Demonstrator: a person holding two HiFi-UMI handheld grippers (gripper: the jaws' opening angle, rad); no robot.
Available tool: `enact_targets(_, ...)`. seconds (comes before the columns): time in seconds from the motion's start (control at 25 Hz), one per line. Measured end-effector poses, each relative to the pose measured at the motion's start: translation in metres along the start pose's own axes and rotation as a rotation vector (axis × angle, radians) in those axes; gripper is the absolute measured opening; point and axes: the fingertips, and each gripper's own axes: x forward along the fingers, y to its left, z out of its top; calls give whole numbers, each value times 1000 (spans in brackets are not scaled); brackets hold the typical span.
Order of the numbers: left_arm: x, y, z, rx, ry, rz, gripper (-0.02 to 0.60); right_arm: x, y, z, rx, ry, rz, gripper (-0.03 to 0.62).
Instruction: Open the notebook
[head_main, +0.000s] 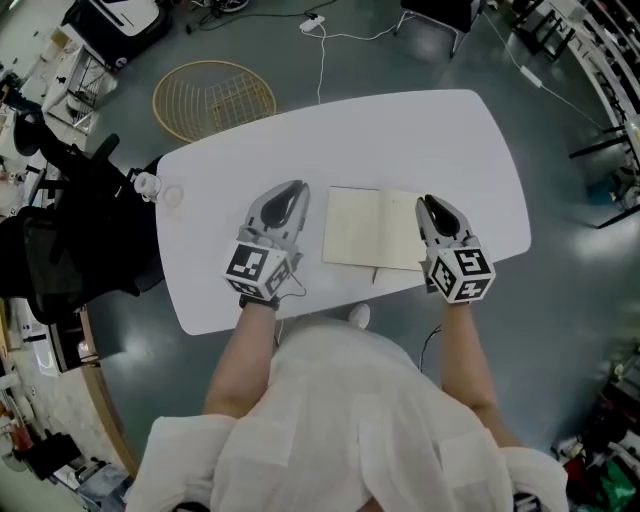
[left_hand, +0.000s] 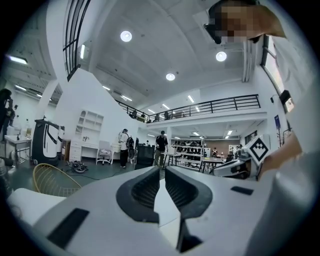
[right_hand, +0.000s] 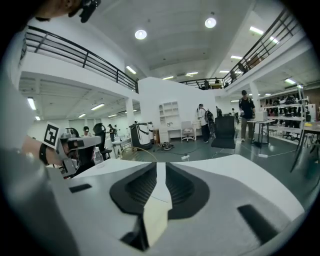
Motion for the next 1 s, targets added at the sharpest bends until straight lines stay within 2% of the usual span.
enact_targets(0.2,6,-7,26,18,-47,9,34,-45,-44,27,3,-109,-126,58)
enact_targets(0.36,8,-16,44,20,-82,21,34,-75,-68,43,-3,-170,-188,54)
enact_targets(0.72,7,-42,59,42,-103,19,34,-123,-90,66,-8,-283,-250,10)
enact_targets(1.0,7,-50,60,43,-103,31,35,-134,-97,70,-20,-297,-254,5)
